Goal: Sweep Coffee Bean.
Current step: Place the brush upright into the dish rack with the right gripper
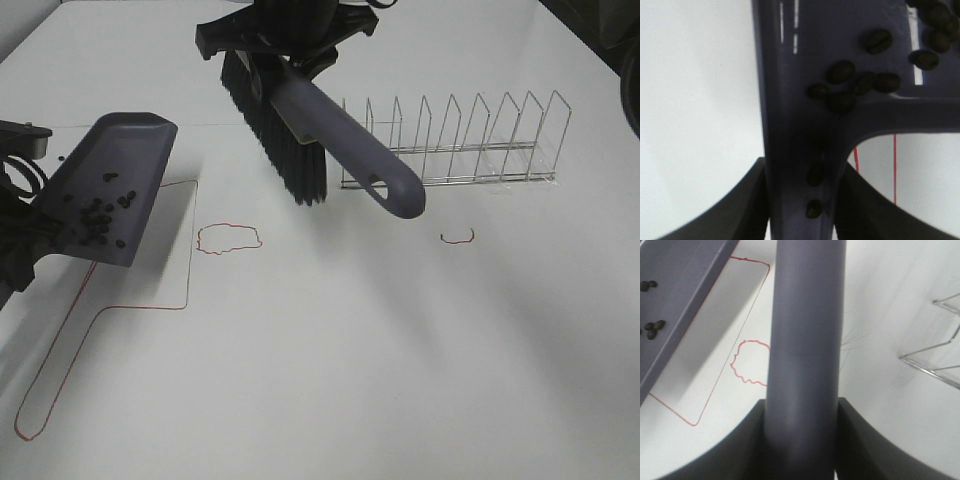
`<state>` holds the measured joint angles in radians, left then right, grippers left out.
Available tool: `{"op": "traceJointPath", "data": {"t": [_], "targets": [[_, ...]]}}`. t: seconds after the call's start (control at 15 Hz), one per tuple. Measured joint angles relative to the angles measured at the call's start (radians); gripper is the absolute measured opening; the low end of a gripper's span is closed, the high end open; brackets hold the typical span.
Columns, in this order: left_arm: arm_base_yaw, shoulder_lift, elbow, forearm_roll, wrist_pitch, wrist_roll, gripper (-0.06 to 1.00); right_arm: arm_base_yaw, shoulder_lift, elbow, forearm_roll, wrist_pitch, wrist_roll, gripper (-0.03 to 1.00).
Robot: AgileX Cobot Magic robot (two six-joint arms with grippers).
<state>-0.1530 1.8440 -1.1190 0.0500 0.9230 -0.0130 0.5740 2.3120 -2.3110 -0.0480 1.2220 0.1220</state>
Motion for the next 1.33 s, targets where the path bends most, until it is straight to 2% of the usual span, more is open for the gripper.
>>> {"op": "traceJointPath", "data": {"t": [0.13, 0.27, 0.47, 0.73, 0.93, 1.0, 1.33], "targets": [[0.026, -0.007, 0.0, -0.059, 0.0, -0.035, 0.33, 0.0, -0.01, -0.001, -0.056, 0.0, 0.004, 0.35], [0.039, -0.007, 0.0, -0.073, 0.001, -0.074, 0.33, 0.0, -0.014, -0.001, -0.071, 0.003, 0.023, 0.35], [0.039, -0.019, 0.0, -0.093, 0.007, -0.078, 0.33, 0.0, -0.056, 0.014, -0.074, 0.003, 0.026, 0.35], [0.039, -0.038, 0.0, -0.101, 0.007, -0.078, 0.33, -0.014, -0.156, 0.189, -0.109, 0.002, 0.05, 0.35], [0.039, -0.039, 0.0, -0.125, 0.007, -0.072, 0.33, -0.099, -0.231, 0.376, -0.127, 0.001, 0.1, 0.35], [0.039, -0.039, 0.0, -0.145, 0.007, -0.058, 0.33, -0.153, -0.277, 0.462, -0.126, 0.001, 0.104, 0.35], [0.039, -0.039, 0.0, -0.178, 0.007, -0.046, 0.33, -0.299, -0.386, 0.702, -0.128, 0.001, 0.121, 0.35]]}}
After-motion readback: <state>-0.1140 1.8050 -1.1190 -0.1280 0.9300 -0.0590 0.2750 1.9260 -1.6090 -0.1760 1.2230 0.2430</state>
